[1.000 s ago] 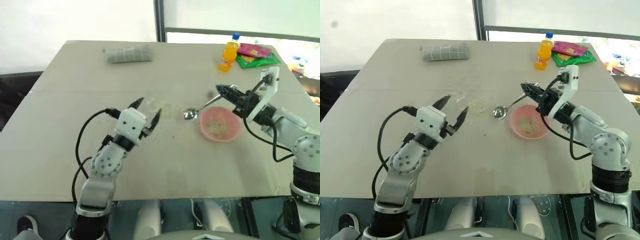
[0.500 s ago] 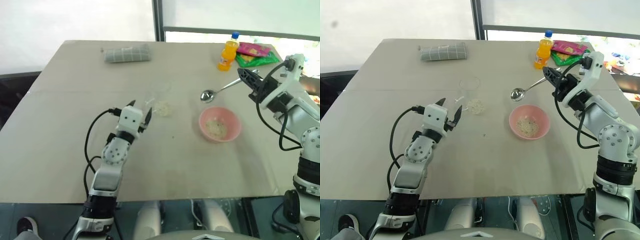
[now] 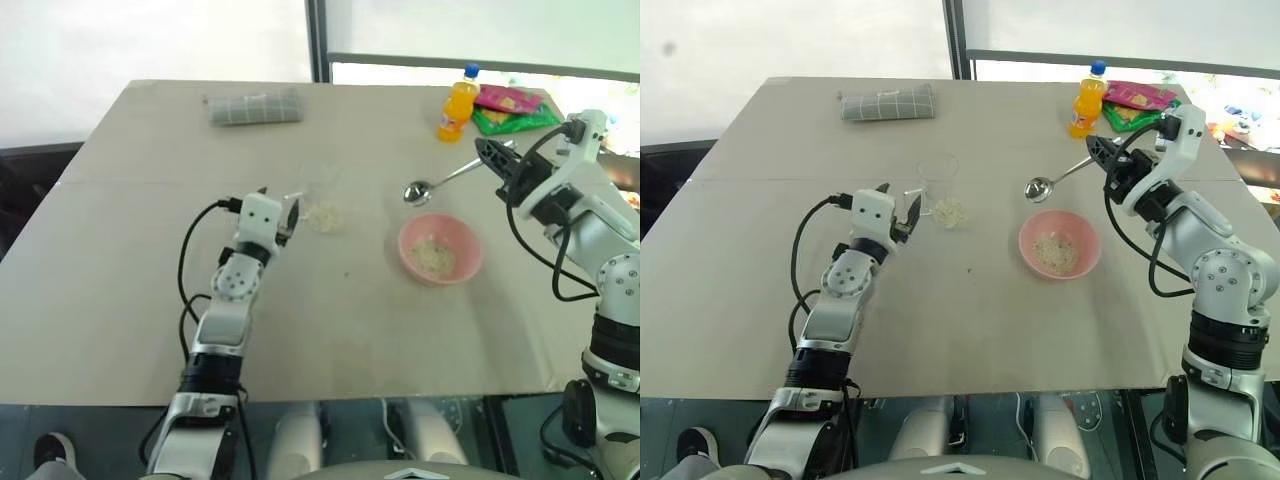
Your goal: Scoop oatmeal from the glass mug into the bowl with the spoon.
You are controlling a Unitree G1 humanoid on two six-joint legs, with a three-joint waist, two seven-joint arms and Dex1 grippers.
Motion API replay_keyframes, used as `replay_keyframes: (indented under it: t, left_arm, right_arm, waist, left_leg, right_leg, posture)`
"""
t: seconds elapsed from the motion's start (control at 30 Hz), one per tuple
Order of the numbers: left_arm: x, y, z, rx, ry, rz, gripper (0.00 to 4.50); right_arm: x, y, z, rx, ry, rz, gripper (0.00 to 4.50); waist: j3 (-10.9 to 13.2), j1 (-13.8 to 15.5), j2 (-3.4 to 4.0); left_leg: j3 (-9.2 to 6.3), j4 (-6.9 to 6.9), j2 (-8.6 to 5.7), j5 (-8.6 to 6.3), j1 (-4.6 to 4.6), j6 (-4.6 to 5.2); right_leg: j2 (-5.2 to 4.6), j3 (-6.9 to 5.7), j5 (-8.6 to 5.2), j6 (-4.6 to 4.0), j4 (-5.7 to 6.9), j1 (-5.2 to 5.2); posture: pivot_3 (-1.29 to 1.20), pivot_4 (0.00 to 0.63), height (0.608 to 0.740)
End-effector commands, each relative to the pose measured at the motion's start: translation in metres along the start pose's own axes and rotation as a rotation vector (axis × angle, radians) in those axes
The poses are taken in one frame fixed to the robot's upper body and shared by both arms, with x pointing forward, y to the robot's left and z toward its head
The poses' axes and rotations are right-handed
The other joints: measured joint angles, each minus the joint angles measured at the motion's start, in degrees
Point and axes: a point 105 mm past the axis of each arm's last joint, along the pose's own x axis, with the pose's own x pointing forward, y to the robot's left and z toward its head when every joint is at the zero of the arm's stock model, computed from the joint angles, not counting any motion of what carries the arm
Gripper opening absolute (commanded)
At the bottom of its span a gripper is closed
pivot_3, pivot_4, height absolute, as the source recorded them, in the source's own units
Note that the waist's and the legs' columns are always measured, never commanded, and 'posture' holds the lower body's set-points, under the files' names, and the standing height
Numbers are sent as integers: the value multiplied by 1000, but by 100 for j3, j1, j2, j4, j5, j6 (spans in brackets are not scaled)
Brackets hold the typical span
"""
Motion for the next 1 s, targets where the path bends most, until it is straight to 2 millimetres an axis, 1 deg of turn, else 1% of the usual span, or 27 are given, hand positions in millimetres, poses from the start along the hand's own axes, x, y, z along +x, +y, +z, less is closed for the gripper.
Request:
replay_keyframes:
  t: [0.03,0.07,0.1,0.13,0.2,0.33,0.43,0.47,0.57,0.63,0.7,0.77,0.8,0.9,1.0]
  left_arm:
    - [6,15,10,7,-40,55,1383]
    - [7,15,10,7,-40,56,985]
    - [7,14,9,3,-40,54,383]
    - [8,14,9,-2,-40,51,32]
    - [8,12,8,-13,-38,47,32]
    - [12,5,7,-33,-29,32,32]
    - [15,2,7,-61,-24,30,32]
    - [17,-1,7,-70,-24,17,32]
    - [30,-19,18,-89,-51,-95,32]
    - [34,-25,23,-100,-63,-138,32]
    - [38,-27,24,-107,-59,-173,32]
    - [41,-31,26,-106,-62,-221,32]
    - [41,-34,27,-96,-70,-249,32]
    - [43,-37,32,-83,-89,-298,32]
    - [46,-39,38,-76,-108,-333,32]
  right_arm:
    - [-2,12,16,-46,-67,37,0]
    - [-2,12,16,-48,-67,38,0]
    - [-2,12,15,-50,-68,38,0]
    - [-2,12,15,-53,-69,37,0]
    - [-2,13,15,-69,-67,38,0]
    - [1,16,18,-83,-78,49,0]
    - [4,24,25,-110,-90,77,0]
    - [7,30,29,-130,-97,101,0]
    - [19,59,47,-171,-131,212,0]
    - [23,69,52,-183,-138,251,0]
    - [29,85,53,-203,-132,323,0]
    - [31,99,44,-213,-94,404,0]
    - [32,103,38,-227,-75,425,0]
    - [35,104,18,-276,-13,444,0]
    - [40,98,4,-320,24,431,0]
  waist:
    - [0,-1,0]
    - [0,-2,0]
    - [0,-6,0]
    - [-2,-5,-2]
    - [-6,-20,9]
    - [-6,-12,9]
    - [-6,-7,10]
    - [-6,-6,9]
    - [-4,-5,13]
    - [-4,14,12]
    - [-4,24,12]
    - [-4,17,12]
    - [-4,16,12]
    - [-4,13,12]
    - [-4,35,12]
  left_leg:
    - [0,0,0,0,0,0]
    - [-1,0,0,0,0,0]
    - [-2,0,0,0,0,0]
    - [-2,0,0,0,0,0]
    - [1,0,0,0,3,0]
    - [3,0,1,0,5,0]
    - [4,0,0,0,5,0]
    - [4,1,-1,0,5,0]
    - [3,2,-1,0,5,0]
    - [11,2,-2,0,4,0]
    - [14,2,-2,0,-3,0]
    - [16,2,-1,0,-11,-1]
    - [16,2,-1,1,-14,-1]
    - [17,2,-1,1,-23,-2]
    - [11,5,-2,2,-33,-3]
  right_leg:
    - [0,0,0,0,1,0]
    - [0,0,0,0,0,0]
    - [0,1,0,0,0,0]
    - [0,1,0,0,0,0]
    - [-1,2,0,0,0,2]
    - [1,3,0,0,3,1]
    - [0,2,0,0,4,1]
    - [-1,3,0,0,4,1]
    - [0,3,0,1,5,1]
    - [1,-2,0,1,6,1]
    - [0,-13,0,0,-2,2]
    - [0,-14,0,0,-8,0]
    - [0,-14,0,0,-10,-2]
    - [0,-17,0,0,-11,-9]
    - [-3,-26,0,0,-13,-12]
  posture:
    - [0,150,740]
    - [0,150,740]
    - [0,150,740]
    - [0,150,740]
    - [0,150,740]
    - [0,150,740]
    - [0,150,740]
    - [0,150,740]
    - [0,150,740]
    - [0,150,740]
    - [0,150,740]
    - [0,150,740]
    - [0,150,740]
    - [0,150,740]
    - [0,150,740]
